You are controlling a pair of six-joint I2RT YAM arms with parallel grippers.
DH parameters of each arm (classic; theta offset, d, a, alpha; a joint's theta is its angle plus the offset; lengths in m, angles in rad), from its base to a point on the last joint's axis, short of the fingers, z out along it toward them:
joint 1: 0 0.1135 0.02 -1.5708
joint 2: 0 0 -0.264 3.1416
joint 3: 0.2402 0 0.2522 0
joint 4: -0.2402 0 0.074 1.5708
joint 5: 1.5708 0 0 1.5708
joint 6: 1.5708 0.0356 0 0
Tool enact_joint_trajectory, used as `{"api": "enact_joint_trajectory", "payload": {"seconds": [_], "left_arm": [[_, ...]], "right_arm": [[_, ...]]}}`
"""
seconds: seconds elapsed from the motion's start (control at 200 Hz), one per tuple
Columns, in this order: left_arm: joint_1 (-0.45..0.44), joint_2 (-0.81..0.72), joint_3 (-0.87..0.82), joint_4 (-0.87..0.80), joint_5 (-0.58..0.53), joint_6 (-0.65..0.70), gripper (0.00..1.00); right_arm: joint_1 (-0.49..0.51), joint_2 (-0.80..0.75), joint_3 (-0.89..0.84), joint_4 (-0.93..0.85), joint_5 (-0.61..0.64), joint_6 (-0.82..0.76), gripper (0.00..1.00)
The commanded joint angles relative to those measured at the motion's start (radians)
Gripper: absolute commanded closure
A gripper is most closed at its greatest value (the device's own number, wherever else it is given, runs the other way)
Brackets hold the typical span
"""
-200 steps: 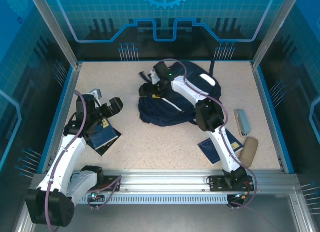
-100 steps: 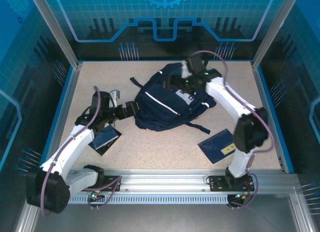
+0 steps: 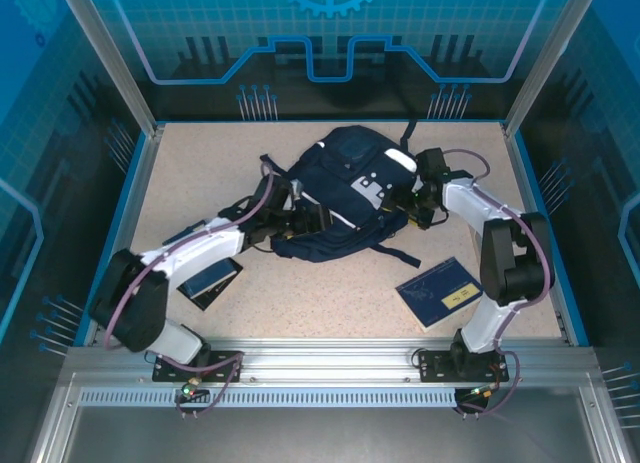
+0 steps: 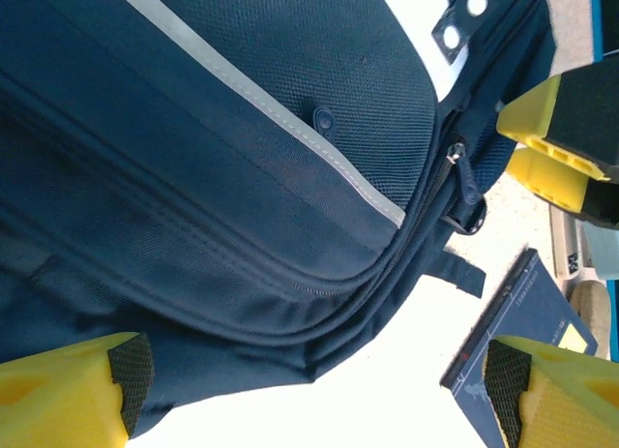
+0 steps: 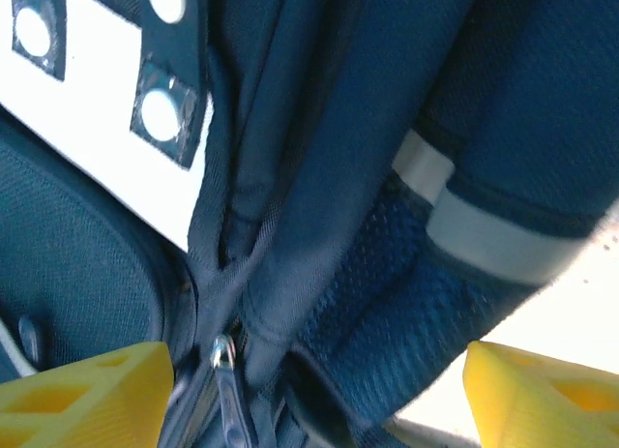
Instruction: Pack books, pencil case, and school supplies into a backpack
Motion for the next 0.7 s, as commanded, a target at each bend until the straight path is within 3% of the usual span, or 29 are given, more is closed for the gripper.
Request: {"api": "enact_joint_trajectory", "payload": {"seconds": [0.0, 0.195, 0.445, 0.695], "left_arm": [[-0.002, 0.091, 0.067, 0.046, -0.019, -0.059, 0.11], [0.014, 0.209, 0.12, 0.019, -0.07, -0.057, 0.14], [0.043, 0.172, 0.007, -0.004, -0.159, -0.034, 0.13], [0.018, 0.043, -0.121, 0.029, -0.056, -0.008, 0.12]], "right_arm": [[-0.009, 0.07, 0.053, 0.049, -0.046, -0.009, 0.25], [0.033, 0.178, 0.138, 0.096, -0.12, -0.027, 0.3], [0.138, 0.306, 0.275, 0.115, -0.171, -0.021, 0.31], [0.145, 0.248, 0.3, 0.079, -0.166, -0.047, 0.27]]}}
